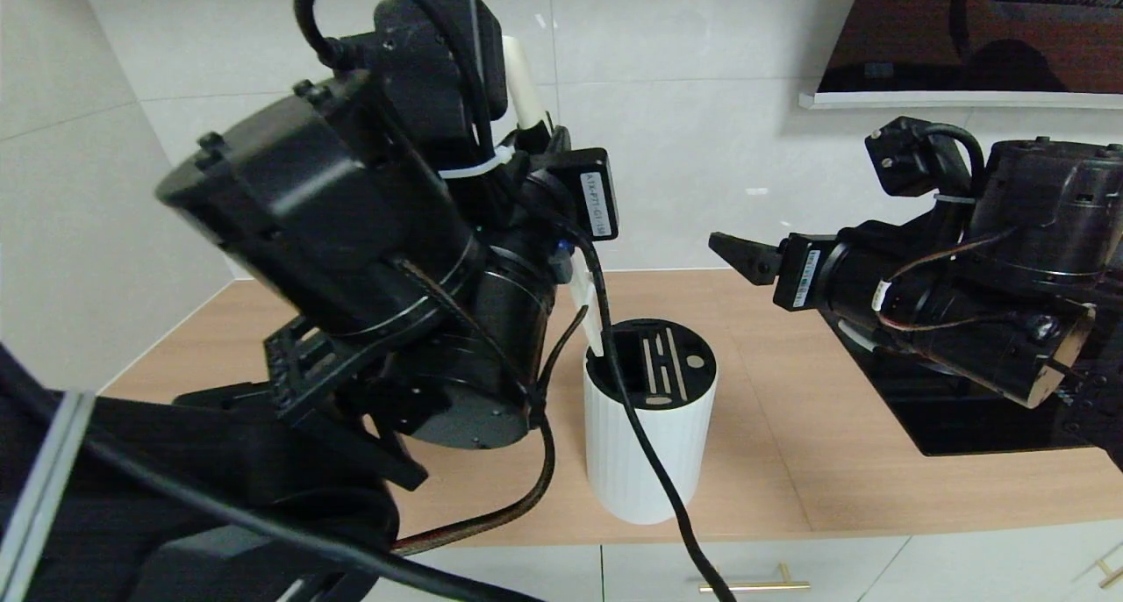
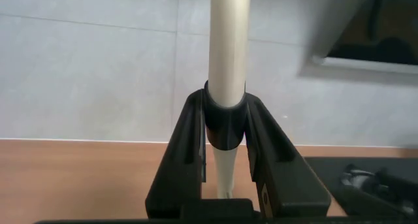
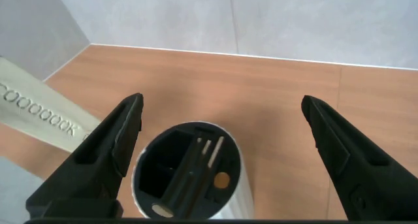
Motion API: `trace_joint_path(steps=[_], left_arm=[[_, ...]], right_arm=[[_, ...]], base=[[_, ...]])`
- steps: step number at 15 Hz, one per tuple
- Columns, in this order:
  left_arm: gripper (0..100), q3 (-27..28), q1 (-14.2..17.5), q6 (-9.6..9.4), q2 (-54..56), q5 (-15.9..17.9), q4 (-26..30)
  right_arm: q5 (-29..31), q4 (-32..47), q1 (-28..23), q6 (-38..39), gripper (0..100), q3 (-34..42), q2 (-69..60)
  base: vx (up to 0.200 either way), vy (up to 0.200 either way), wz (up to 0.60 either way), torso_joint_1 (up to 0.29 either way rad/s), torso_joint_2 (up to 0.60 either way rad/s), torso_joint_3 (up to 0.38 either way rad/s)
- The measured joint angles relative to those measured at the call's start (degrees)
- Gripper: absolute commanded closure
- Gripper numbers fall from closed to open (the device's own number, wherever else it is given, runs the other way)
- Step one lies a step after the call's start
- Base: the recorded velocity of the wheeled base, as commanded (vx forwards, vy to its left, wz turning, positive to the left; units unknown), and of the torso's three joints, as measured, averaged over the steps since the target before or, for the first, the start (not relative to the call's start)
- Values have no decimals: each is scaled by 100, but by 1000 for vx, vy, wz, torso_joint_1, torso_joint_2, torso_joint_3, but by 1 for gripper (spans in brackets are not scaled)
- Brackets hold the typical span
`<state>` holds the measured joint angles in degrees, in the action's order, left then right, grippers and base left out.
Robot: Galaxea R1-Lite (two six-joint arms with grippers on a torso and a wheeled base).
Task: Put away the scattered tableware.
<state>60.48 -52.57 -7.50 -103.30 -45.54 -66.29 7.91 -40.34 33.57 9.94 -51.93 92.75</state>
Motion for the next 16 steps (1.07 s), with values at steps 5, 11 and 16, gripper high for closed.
trace_joint_path(steps=[5,11,16], left_arm=[[100,123,0,11,-339,13,-44],[100,302,-57,156,-697,13,-137],[100,322,-151,171,-957,28,-240]], right_arm=[[-4,-2,-78,0,0,-10,74],[-1,-4,-107,-9,0,-21,190],[-1,-6,-107,-11,0,-10,232]], base=[[0,0,0,0,0,0],[0,0,0,0,0,0],[0,0,0,0,0,0]])
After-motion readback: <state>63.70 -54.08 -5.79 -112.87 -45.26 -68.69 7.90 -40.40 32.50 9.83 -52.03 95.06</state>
